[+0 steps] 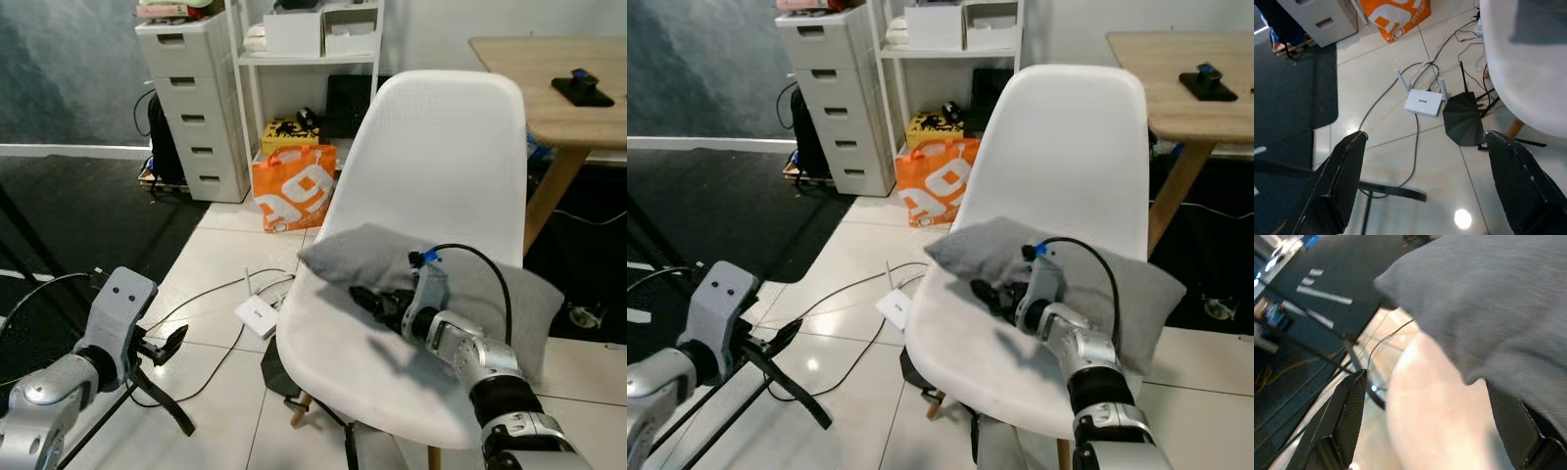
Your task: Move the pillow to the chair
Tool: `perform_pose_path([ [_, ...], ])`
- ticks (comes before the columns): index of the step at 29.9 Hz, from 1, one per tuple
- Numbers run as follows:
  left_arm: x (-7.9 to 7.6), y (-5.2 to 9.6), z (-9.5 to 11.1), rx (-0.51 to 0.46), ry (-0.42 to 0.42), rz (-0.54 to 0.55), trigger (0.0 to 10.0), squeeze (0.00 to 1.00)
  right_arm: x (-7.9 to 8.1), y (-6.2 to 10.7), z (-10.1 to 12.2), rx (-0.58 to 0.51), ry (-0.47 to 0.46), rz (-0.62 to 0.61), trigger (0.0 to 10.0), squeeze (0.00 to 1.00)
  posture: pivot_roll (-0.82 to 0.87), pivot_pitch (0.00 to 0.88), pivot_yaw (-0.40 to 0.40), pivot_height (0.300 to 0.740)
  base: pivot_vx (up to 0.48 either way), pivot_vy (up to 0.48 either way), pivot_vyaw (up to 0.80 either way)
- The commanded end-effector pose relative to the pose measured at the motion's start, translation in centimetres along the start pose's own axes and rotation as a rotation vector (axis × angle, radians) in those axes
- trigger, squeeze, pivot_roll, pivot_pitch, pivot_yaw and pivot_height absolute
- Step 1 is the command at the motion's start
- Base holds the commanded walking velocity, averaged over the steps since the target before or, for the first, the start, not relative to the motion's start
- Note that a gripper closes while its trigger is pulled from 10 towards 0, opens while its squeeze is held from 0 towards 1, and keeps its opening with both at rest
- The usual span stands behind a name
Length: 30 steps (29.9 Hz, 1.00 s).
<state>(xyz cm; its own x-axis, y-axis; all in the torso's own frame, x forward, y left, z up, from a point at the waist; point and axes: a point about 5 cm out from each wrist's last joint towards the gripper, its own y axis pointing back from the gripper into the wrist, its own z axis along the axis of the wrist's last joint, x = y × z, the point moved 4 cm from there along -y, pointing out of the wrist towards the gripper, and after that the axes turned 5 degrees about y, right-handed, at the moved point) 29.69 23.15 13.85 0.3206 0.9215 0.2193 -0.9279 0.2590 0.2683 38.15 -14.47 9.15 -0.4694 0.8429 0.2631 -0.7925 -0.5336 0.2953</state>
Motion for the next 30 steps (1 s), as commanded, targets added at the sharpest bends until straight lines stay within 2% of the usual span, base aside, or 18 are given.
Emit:
perform_pose_path([
  [1, 0.7, 0.2, -0.2, 0.025, -0.044, 0.011, 10.0, 0.00, 1.3, -0.3, 0.5, -0.014, 0.026, 0.062, 10.0, 0.00, -0.17, 0.063, 0.059, 0.635, 0.000, 0.000, 0.00],
  [4, 1.6, 0.2, 0.2, 0.005, -0.050, 0.051, 10.0, 0.00, 2.9, 0.0, 1.8, -0.093, -0.008, 0.165, 10.0, 0.00, -0.17, 0.064, 0.062, 0.650, 0.000, 0.000, 0.00],
  [8, 2.0, 0.2, 0.5, -0.022, -0.026, 0.081, 10.0, 0.00, 4.2, 0.4, 2.2, -0.114, 0.009, 0.245, 10.0, 0.00, -0.18, 0.064, 0.062, 0.665, 0.000, 0.000, 0.00],
  [9, 2.1, 0.0, 1.1, -0.068, 0.037, 0.100, 10.0, 0.00, 4.7, 0.4, 1.9, -0.103, 0.029, 0.270, 10.0, 0.00, -0.18, 0.065, 0.063, 0.670, 0.000, 0.000, 0.00],
  [10, 2.1, 0.0, 1.1, -0.068, 0.037, 0.100, 10.0, 0.00, 4.7, 0.4, 1.9, -0.103, 0.029, 0.270, 10.0, 0.00, -0.18, 0.065, 0.063, 0.670, 0.000, 0.000, 0.00],
  [13, 2.1, -0.3, 1.9, -0.154, 0.192, 0.132, 10.0, 0.00, 5.6, 0.5, 1.2, -0.071, 0.072, 0.310, 10.0, 0.00, -0.18, 0.067, 0.063, 0.685, 0.000, 0.000, 0.00],
  [15, 1.9, -0.4, 1.9, -0.165, 0.225, 0.134, 10.0, 0.00, 5.5, 0.5, 0.9, -0.059, 0.080, 0.305, 10.0, 0.00, -0.18, 0.067, 0.060, 0.690, 0.000, 0.000, 0.00],
  [16, 1.3, -0.7, 1.6, -0.160, 0.269, 0.128, 10.0, 0.00, 5.4, 0.5, 0.6, -0.049, 0.085, 0.295, 10.0, 0.00, -0.18, 0.067, 0.058, 0.700, 0.000, 0.000, 0.00],
  [18, 1.1, -0.8, 1.4, -0.151, 0.280, 0.124, 10.0, 0.00, 5.3, 0.6, 0.6, -0.048, 0.085, 0.292, 10.0, 0.00, -0.18, 0.067, 0.058, 0.705, 0.000, 0.000, 0.00],
  [21, 0.3, -1.0, 0.9, -0.140, 0.277, 0.108, 10.0, 0.00, 4.8, 0.8, 0.7, -0.043, 0.090, 0.271, 10.0, 0.00, -0.18, 0.066, 0.055, 0.720, -0.480, 0.000, 0.00],
  [25, 0.1, -1.1, 0.7, -0.136, 0.276, 0.109, 10.0, 0.00, 4.7, 1.0, 0.8, -0.043, 0.088, 0.265, 10.0, 0.00, -0.18, 0.066, 0.055, 0.740, -0.480, 0.000, 0.00],
  [30, -0.2, -1.3, 0.7, -0.140, 0.285, 0.111, 10.0, 0.00, 3.7, 1.0, 0.9, -0.047, 0.095, 0.213, 10.0, 0.00, -0.19, 0.062, 0.053, 0.740, 0.000, 0.000, 0.00],
])
